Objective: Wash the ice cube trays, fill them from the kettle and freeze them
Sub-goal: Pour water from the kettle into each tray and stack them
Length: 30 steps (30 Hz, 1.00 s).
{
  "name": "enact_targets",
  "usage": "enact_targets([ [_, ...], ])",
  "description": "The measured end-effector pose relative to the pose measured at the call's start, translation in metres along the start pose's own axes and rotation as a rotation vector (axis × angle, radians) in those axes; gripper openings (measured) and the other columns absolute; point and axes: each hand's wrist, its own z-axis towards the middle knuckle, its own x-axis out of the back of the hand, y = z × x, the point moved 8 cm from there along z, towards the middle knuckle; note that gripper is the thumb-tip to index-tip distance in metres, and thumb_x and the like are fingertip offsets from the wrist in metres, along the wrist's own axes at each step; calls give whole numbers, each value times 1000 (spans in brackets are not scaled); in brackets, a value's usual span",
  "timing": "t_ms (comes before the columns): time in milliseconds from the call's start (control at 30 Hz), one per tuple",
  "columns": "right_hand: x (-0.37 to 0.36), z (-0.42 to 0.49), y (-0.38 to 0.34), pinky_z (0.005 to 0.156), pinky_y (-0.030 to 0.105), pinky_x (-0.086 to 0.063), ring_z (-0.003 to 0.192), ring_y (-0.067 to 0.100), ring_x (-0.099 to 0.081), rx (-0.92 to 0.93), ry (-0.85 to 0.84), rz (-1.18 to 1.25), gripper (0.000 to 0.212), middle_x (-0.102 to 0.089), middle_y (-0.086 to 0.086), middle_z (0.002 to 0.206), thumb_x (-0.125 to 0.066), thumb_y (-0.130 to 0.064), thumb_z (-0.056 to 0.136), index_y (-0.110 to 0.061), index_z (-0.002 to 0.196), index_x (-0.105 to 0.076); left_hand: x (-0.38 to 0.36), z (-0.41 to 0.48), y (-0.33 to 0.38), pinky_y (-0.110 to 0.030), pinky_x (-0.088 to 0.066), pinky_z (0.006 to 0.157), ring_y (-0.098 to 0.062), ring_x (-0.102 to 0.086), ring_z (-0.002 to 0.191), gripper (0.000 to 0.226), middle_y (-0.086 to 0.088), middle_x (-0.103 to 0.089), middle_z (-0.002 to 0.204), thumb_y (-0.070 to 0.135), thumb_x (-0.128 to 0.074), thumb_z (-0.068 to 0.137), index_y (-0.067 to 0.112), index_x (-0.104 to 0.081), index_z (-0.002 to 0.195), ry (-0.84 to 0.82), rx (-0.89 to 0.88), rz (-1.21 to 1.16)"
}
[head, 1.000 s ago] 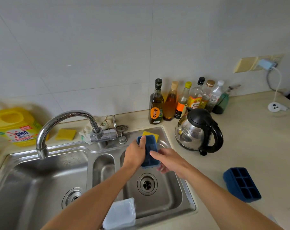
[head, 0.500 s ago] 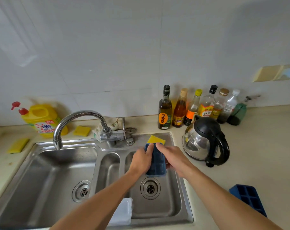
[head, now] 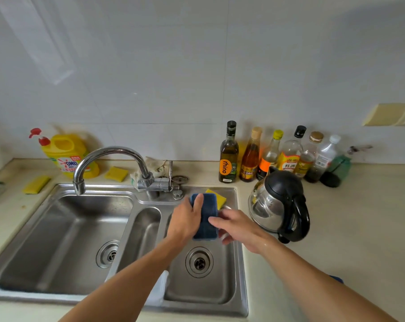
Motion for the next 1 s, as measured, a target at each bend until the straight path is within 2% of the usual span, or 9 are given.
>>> enact_targets([
  [100, 9, 0, -21, 70, 26, -58, 86, 16, -73, 107, 16, -6, 18, -75, 4, 104, -68, -23, 96, -19, 114, -66, 20, -1, 38, -36, -48, 69, -26, -66, 81, 38, -2, -66, 87, 55, -34, 103, 21, -50, 100, 42, -240, 127],
  [233, 20, -5, -51, 70, 23, -57, 92, 15, -75, 239, 54, 69, 23, -76, -2, 105, -70, -20, 94, -27, 115, -66, 49, -2, 81, -37, -51, 64, -24, -65, 70, 50, 3, -63, 77, 61, -29, 99, 17, -52, 106, 142, -429, 202],
  [367, 16, -10, -57, 72, 24, -58, 94, 13, -74, 278, 71, 61, 22, -77, -4, 105, -69, -18, 95, -30, 114, -67, 52, -6, 86, -35, -50, 64, -24, -66, 72, 41, 5, -60, 77, 52, -38, 102, 15, -54, 109, 132, -451, 221],
  [533, 11, -12, -63, 74, 25, -59, 96, 14, -73, 294, 100, 82, 24, -76, -2, 107, -68, -16, 97, -26, 118, -66, 62, -5, 86, -40, -55, 68, -26, -68, 74, 68, 1, -66, 82, 69, -21, 91, 13, -54, 112, 155, -469, 225],
  [600, 5, -14, -58, 75, 25, -59, 95, 14, -73, 278, 110, 65, 22, -75, -1, 108, -67, -16, 97, -30, 114, -65, 59, -7, 80, -41, -55, 68, -26, -68, 75, 71, 2, -64, 81, 71, -19, 90, 13, -54, 112, 133, -474, 223],
  [700, 0, -16, -53, 75, 23, -58, 95, 11, -73, 273, 138, 69, 22, -75, -4, 107, -66, -19, 98, -36, 112, -63, 55, -5, 72, -38, -54, 66, -22, -65, 70, 67, 5, -62, 80, 69, -21, 95, 14, -54, 113, 124, -511, 196],
  [800, -2, -15, -45, 73, 21, -56, 95, 9, -72, 231, 166, 71, 22, -75, -5, 107, -66, -21, 98, -32, 117, -64, 48, 1, 64, -33, -50, 63, -16, -61, 66, 63, 8, -60, 78, 69, -21, 97, 17, -52, 112, 103, -520, 190],
  [933, -5, -18, -21, 72, 21, -57, 93, 6, -72, 169, 214, 55, 21, -76, -8, 104, -67, -25, 97, -28, 118, -65, 26, 1, 49, -30, -48, 62, -16, -63, 68, 58, 6, -64, 80, 67, -23, 95, 19, -53, 107, 17, -508, 142],
  [1000, 0, -25, -11, 70, 21, -57, 90, 6, -72, 150, 248, 101, 16, -76, -9, 98, -67, -29, 96, -27, 112, -67, 13, 2, 44, -29, -49, 64, -16, -66, 75, 49, 4, -67, 84, 60, -32, 101, 17, -57, 104, -30, -422, 26],
])
